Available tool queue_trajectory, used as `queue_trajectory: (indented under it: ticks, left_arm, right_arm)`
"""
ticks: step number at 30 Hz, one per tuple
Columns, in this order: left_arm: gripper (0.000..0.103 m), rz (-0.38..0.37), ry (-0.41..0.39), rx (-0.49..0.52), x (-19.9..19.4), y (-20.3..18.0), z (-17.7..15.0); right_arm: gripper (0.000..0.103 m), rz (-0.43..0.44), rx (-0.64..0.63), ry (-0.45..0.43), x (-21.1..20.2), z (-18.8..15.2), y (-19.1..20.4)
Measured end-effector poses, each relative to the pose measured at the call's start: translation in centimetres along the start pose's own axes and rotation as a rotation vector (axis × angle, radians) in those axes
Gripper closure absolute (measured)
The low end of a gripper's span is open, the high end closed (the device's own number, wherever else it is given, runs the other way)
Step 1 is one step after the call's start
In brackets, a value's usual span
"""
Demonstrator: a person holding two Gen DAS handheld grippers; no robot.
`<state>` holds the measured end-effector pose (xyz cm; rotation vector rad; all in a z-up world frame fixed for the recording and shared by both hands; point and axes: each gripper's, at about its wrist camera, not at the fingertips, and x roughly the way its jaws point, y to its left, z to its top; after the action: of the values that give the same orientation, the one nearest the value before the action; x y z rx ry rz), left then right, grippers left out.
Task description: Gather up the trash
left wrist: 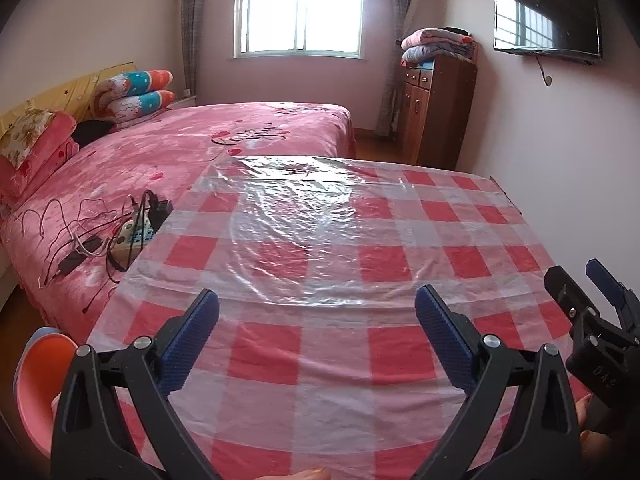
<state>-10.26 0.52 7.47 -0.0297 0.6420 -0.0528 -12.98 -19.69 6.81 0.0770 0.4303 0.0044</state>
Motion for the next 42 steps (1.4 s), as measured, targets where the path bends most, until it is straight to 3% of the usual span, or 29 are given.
queue_trajectory:
  ticks: [42]
  left_arm:
    - [0.004, 0.014, 0.03, -0.01, 0.8, -1.4, -0.7]
  right_arm:
    - [0.005, 0.032, -0.014, 0.026, 0.3, -0.8, -0.1]
